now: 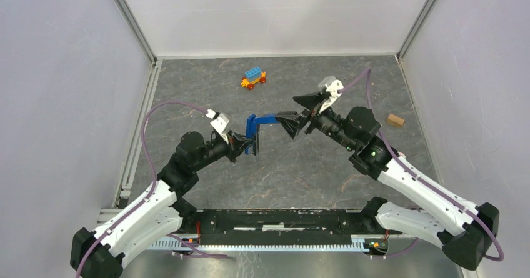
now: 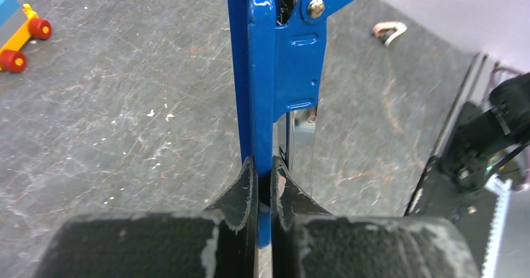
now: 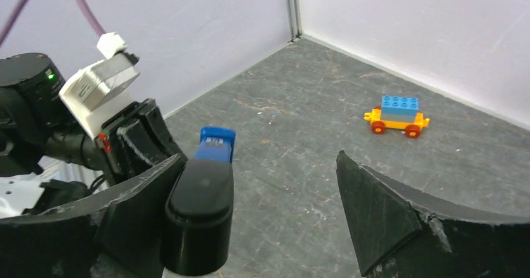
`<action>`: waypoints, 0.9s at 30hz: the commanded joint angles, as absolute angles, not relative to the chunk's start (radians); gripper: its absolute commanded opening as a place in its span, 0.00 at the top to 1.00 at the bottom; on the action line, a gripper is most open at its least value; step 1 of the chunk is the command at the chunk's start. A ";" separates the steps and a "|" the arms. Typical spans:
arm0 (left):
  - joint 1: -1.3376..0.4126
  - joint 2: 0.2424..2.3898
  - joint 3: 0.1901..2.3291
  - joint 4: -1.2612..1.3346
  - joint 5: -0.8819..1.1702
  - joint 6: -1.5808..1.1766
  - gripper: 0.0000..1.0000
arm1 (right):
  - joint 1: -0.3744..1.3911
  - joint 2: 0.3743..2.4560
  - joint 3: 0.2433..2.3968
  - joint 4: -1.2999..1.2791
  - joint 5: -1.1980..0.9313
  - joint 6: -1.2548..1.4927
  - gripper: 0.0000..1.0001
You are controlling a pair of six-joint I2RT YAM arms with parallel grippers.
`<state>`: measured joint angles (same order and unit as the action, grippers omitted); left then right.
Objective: Load the staples into the stapler
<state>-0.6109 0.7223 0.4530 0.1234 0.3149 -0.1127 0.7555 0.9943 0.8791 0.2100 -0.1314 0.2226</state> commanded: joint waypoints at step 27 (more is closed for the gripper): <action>-0.617 0.738 0.523 0.341 0.687 -0.246 0.98 | 0.748 1.239 1.042 0.369 -0.269 0.369 0.13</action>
<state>-0.6075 0.7624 0.4328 0.1272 0.5579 -0.2348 0.7410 1.1870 0.9901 0.3870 -0.2474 0.3580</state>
